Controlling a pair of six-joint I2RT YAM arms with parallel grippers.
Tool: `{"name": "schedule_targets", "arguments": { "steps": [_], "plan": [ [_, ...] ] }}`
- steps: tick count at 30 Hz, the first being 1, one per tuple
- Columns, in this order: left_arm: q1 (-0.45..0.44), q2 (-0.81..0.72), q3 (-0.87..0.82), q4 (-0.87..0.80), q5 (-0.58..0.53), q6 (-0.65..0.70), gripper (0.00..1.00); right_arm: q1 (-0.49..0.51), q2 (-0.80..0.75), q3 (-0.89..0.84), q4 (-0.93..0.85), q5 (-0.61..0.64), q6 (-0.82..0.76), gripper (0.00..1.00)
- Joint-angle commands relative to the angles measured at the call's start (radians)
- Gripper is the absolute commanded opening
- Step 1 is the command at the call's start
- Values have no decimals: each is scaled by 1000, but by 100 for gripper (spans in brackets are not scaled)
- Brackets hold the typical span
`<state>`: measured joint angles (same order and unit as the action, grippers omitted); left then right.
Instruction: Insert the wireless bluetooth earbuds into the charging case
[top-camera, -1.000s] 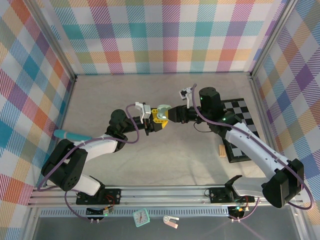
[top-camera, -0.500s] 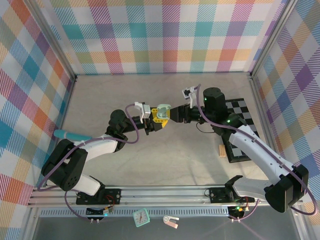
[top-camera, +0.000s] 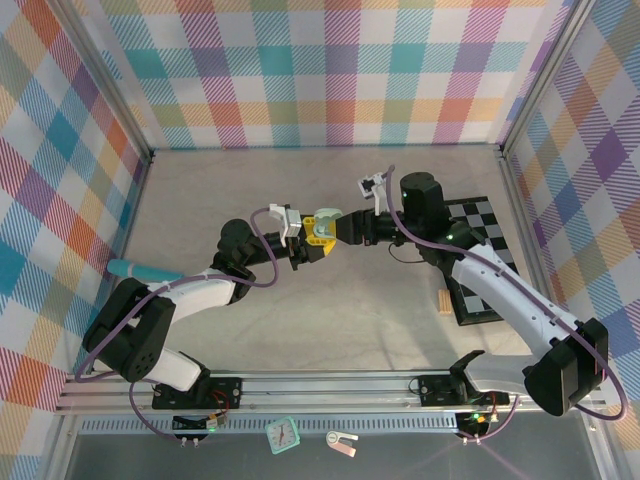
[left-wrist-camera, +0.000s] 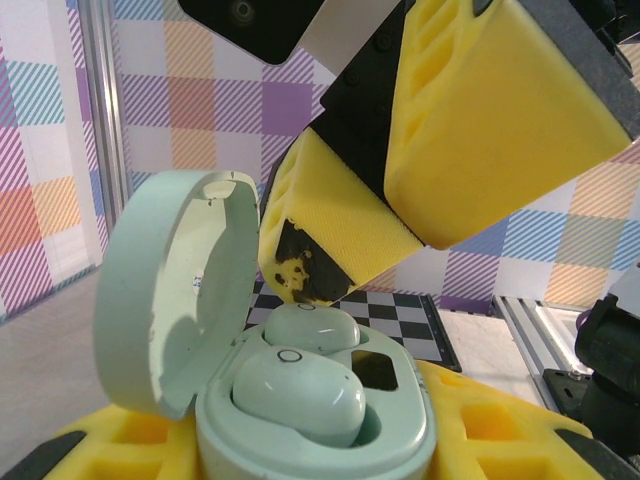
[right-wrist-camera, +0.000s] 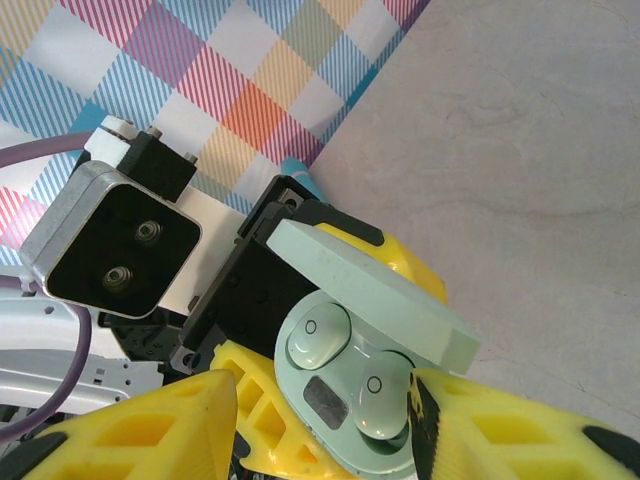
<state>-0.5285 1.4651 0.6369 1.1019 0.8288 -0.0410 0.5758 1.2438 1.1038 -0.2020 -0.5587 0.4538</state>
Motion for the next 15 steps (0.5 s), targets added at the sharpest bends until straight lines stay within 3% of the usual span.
{"name": "schedule_targets", "arguments": {
  "steps": [1,9,12,15],
  "plan": [
    [-4,-15,10,50,16,6,34,1,-42,21,2,32,-43,51],
    [2,-29,11,-48,7,98,34,1,-104,1,74,-9,-142,62],
    [2,-44,15,-104,3,144,34,1,-75,19,119,30,-126,66],
    [2,-55,18,-137,0,169,34,1,8,106,44,66,-128,67]
  ]
}}
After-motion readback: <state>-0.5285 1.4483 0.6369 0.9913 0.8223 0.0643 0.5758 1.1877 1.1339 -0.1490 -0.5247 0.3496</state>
